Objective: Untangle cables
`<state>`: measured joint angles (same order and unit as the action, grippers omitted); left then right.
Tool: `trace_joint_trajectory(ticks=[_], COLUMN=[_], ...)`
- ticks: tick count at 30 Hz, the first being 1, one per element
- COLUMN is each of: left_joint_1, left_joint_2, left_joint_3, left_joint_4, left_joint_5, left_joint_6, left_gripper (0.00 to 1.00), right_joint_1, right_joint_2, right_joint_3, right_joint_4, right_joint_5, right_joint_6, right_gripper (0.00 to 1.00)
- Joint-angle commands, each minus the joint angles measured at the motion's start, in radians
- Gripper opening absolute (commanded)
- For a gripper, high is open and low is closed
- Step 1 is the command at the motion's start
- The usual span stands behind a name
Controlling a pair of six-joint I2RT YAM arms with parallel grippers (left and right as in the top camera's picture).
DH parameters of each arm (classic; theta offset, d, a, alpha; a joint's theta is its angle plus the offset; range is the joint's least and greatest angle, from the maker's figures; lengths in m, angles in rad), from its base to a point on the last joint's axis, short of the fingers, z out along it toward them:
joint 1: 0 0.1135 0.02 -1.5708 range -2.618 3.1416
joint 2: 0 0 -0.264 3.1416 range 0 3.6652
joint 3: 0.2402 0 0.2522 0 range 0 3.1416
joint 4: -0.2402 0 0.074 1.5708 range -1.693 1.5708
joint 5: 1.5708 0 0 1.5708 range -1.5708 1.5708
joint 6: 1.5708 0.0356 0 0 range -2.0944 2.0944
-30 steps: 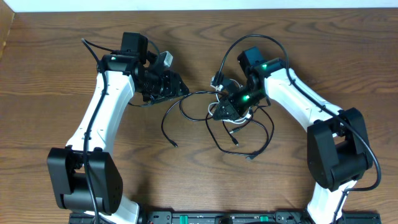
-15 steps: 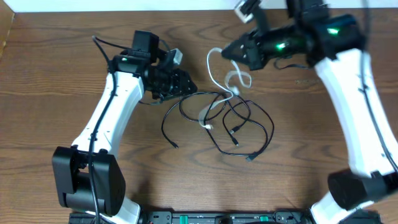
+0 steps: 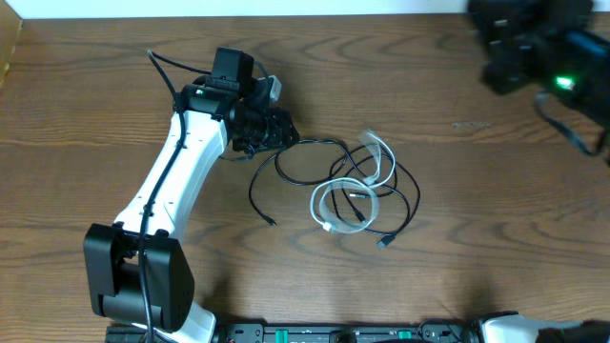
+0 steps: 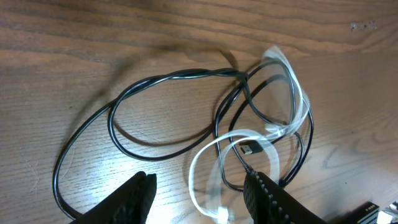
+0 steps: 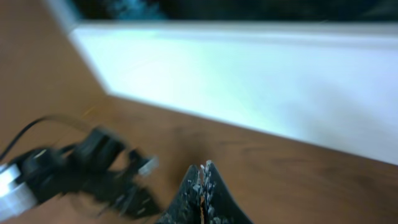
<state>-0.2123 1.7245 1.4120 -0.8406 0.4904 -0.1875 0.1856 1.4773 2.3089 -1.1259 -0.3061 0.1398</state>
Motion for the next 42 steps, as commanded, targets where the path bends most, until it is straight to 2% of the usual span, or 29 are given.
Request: trace_joint_trajectory(ticks=[1,4,9,13,17,20,23,27,29,35,39,40,41,42], left_joint_1=[-0.001,0.0,0.01,0.029,0.032,0.035,0.055,0.115,0.167,0.236,0.244,0.244,0.244,0.244], left_joint_2=[0.004,0.004,0.001,-0.039,-0.126,-0.19,-0.235,-0.263,-0.266,-0.266,-0.266,-0.266,-0.266,-0.266], left_joint_3=[-0.001,-0.001,0.003,0.03,0.033,0.033,0.033,0.033,0.033,0.032,0.032,0.032,0.032,0.032], left_joint_4=[-0.002,-0.002,-0.003,-0.041,-0.05,-0.065,-0.109,-0.169,-0.211,-0.236,-0.237,-0.237,-0.237,-0.237], left_joint_5=[-0.021,-0.022,-0.038,-0.031,-0.032,-0.089,-0.185,-0.196,-0.196,-0.196,-0.197,-0.197,-0.197,-0.201], left_joint_6=[-0.01,-0.01,-0.01,-0.009,-0.009,-0.034,-0.088,-0.088,-0.087,-0.087,-0.079,-0.079,-0.079,-0.08], left_gripper=[0.51,0.51,0.51,0.51,0.52,0.52,0.52,0.52,0.53,0.52,0.52,0.53,0.52,0.52], right_joint_1=[-0.068,-0.1,-0.077,-0.037,0.032,0.082,0.126,0.175,0.216,0.29,0.337,0.351,0.362,0.375], right_joint_2=[-0.016,0.008,0.099,0.19,0.286,0.356,0.412,0.455,0.456,0.456,0.456,0.456,0.456,0.456], right_joint_3=[0.011,0.01,0.004,-0.007,-0.023,-0.04,-0.071,-0.158,-0.28,-0.495,-0.604,-0.625,-0.638,-0.653], right_joint_4=[-0.003,-0.082,-0.253,-0.386,-0.481,-0.504,-0.5,-0.479,-0.406,-0.232,-0.128,-0.105,-0.087,-0.065], right_joint_5=[0.156,0.134,0.103,0.053,0.089,0.129,0.147,0.169,0.17,0.165,0.146,0.11,0.078,0.043], right_joint_6=[0.047,0.046,-0.008,-0.053,-0.078,-0.091,-0.112,-0.123,-0.143,-0.185,-0.217,-0.241,-0.258,-0.272], right_gripper=[0.01,0.01,0.26,0.33,0.42,0.45,0.47,0.49,0.5,0.56,0.7,0.77,0.89,0.95])
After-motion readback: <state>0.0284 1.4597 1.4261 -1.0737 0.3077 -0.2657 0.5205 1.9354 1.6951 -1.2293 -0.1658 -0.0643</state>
